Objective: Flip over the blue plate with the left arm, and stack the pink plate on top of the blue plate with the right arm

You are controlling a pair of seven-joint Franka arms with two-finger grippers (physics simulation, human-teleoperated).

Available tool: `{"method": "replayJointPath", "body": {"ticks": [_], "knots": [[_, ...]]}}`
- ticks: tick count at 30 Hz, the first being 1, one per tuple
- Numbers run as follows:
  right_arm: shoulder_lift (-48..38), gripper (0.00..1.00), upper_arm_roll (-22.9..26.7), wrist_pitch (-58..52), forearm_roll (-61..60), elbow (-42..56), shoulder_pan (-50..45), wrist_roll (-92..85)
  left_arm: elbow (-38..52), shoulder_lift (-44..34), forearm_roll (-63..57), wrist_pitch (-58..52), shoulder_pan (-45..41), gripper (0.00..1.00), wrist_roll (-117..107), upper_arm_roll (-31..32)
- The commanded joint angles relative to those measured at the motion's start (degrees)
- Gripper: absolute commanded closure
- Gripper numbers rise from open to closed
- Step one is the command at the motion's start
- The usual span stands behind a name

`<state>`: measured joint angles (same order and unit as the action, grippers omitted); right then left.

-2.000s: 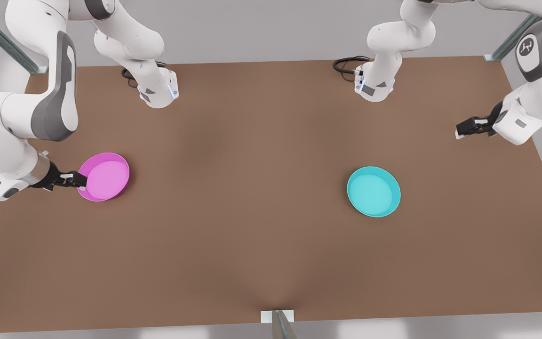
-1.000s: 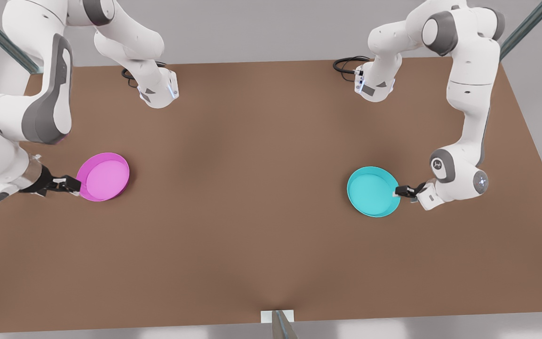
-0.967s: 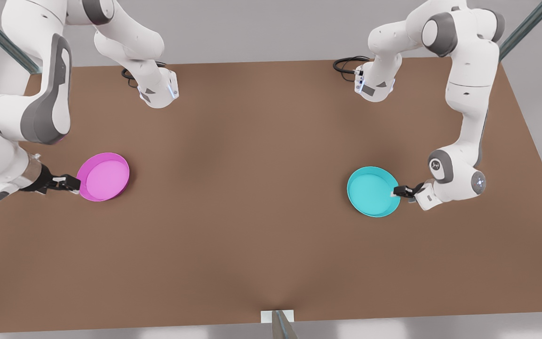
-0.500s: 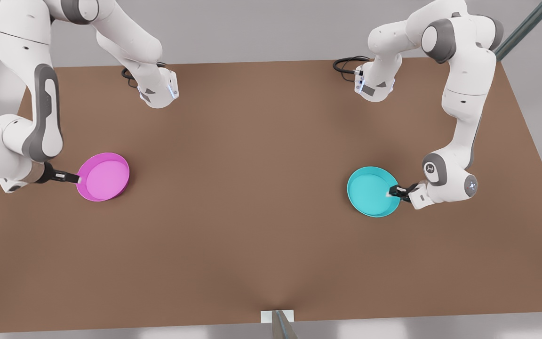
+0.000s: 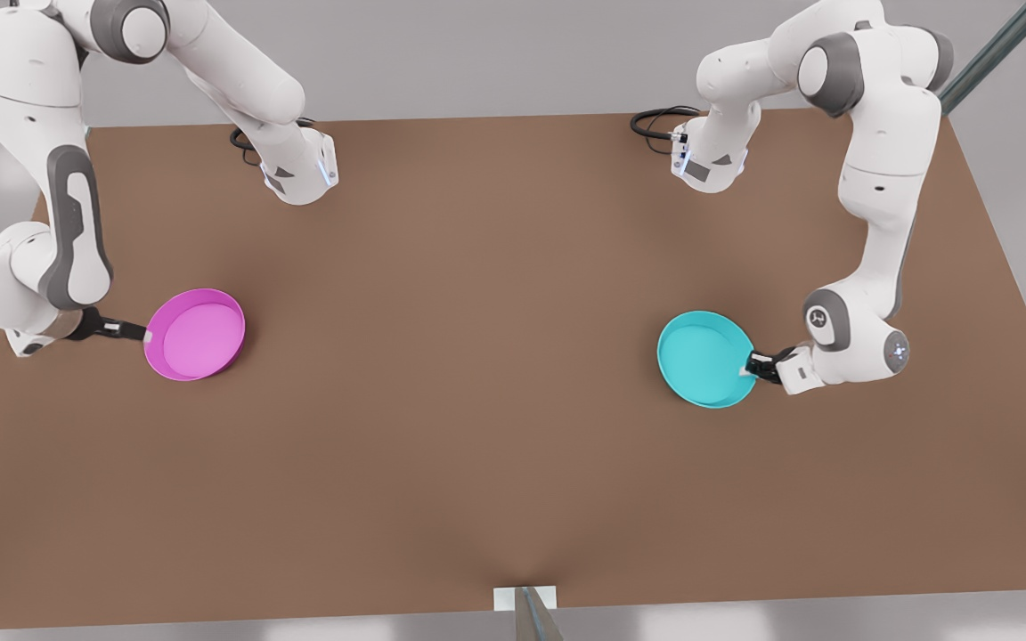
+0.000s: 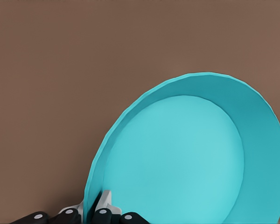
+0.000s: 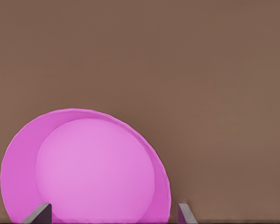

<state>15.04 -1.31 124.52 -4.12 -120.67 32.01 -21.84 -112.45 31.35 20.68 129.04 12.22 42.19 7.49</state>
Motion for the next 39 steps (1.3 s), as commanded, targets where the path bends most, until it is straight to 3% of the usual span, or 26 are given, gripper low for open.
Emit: {"method": "replayJointPath", "body": {"ticks": [1, 4, 8, 12, 14, 19, 23, 29, 36, 39], "knots": [[-0.4, 0.00, 0.0, 2.0, -2.3, -0.7, 0.9, -14.5, 0.1, -1.1, 0.1, -1.1, 0.0, 0.79, 2.2, 0.0], [-0.4, 0.00, 0.2, 2.0, -2.4, -0.7, 1.1, -14.7, 1.5, -2.6, -0.6, -2.0, -0.1, 0.79, -2.4, 0.1], [0.1, 0.00, 0.3, 2.1, -2.4, -0.7, 1.9, -14.7, 11.3, -1.8, -8.9, -10.3, -4.7, 0.79, -19.8, 0.0], [0.2, 0.00, 0.3, 6.2, -2.4, -4.0, 2.5, -14.7, 28.6, -1.4, -31.7, -32.3, -12.2, 0.79, -31.2, 0.1], [1.5, 0.00, 0.2, 9.5, -2.4, -4.8, 2.4, -14.6, 35.4, -0.1, -49.6, -43.1, -21.2, 0.79, -35.4, 0.0], [2.6, 0.00, 0.3, 13.0, -2.4, -5.0, 3.4, -16.5, 37.6, 2.3, -88.0, -65.1, -40.9, 0.79, -38.6, -0.1], [4.4, 0.00, 0.3, 14.8, -2.4, -5.4, 4.6, -16.9, 39.9, 9.1, -106.2, -77.4, -51.9, 0.79, -38.3, 0.0], [6.1, 0.00, -0.1, 17.0, -4.8, -6.7, 5.8, -16.7, 41.6, 20.2, -120.1, -84.6, -64.1, 0.79, -38.4, -0.2], [6.0, 0.00, -0.2, 16.9, -9.0, -7.8, 6.0, -16.8, 60.1, 37.4, -120.6, -86.1, -70.8, 0.79, -38.6, -0.4], [6.1, 0.00, -0.2, 16.9, -9.4, -7.8, 5.9, -16.8, 62.4, 40.5, -120.4, -86.3, -71.5, 0.79, -43.3, 0.1]]}}
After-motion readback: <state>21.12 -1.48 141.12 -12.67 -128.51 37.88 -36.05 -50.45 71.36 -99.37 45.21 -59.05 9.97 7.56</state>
